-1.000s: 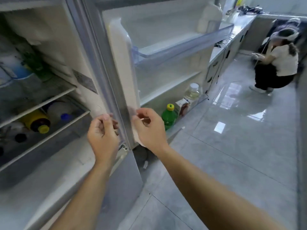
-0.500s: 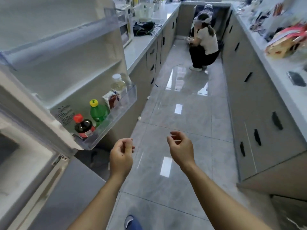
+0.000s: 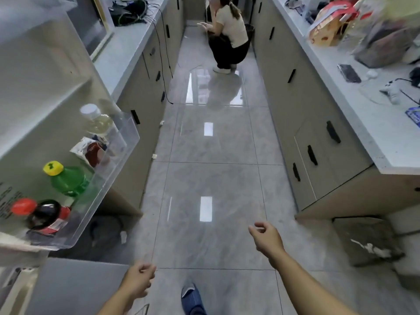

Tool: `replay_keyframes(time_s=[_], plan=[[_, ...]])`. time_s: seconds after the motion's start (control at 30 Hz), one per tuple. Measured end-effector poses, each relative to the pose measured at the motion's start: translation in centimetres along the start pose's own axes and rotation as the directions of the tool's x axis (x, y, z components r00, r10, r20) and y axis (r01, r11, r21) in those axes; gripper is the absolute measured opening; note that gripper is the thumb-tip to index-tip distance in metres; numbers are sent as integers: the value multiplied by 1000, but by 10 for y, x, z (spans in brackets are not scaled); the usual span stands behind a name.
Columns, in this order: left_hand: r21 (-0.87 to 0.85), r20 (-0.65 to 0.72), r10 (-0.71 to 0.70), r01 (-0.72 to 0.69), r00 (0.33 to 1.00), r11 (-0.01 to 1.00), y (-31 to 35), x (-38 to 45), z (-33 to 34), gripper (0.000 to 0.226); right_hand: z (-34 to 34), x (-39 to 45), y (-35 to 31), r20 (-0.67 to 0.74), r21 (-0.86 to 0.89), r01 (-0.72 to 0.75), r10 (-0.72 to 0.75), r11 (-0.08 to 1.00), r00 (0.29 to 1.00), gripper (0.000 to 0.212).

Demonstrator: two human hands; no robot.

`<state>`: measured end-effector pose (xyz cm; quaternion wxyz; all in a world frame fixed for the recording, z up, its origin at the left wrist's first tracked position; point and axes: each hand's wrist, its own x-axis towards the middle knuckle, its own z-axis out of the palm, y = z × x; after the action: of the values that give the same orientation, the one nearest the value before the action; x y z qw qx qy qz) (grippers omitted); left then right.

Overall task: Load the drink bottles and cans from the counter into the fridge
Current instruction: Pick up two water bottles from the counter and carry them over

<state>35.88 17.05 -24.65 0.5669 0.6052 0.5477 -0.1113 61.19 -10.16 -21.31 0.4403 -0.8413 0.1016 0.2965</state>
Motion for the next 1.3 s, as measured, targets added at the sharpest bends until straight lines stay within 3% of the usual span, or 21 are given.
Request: replay_keyframes(time_s=[0.37, 0.7, 0.87, 1.0, 1.17, 1.3], plan=[[-39, -44, -199, 197, 979, 980, 14, 43, -43, 15, -17, -4, 77, -93, -5, -328, 326, 945, 941, 27], [-97, -1, -159, 158, 987, 983, 146, 102, 23, 15, -62, 62, 93, -121, -44, -556, 548, 830, 828, 27], [-96, -49, -132, 127, 990, 987, 208, 121, 51, 15, -84, 149, 31, -76, -93, -517, 511, 851, 856, 23], [-86, -115, -126, 116, 985, 990, 237, 138, 69, 15, -93, 232, -45, 4, -147, -380, 385, 913, 923, 30], [-145, -155, -238, 216, 959, 966, 241, 153, 82, 18, -82, 308, -139, 87, -170, -207, 224, 963, 971, 26], [-254, -142, -389, 347, 910, 903, 241, 173, 80, 24, -55, 353, -200, 191, -184, -124, 159, 975, 969, 26]])
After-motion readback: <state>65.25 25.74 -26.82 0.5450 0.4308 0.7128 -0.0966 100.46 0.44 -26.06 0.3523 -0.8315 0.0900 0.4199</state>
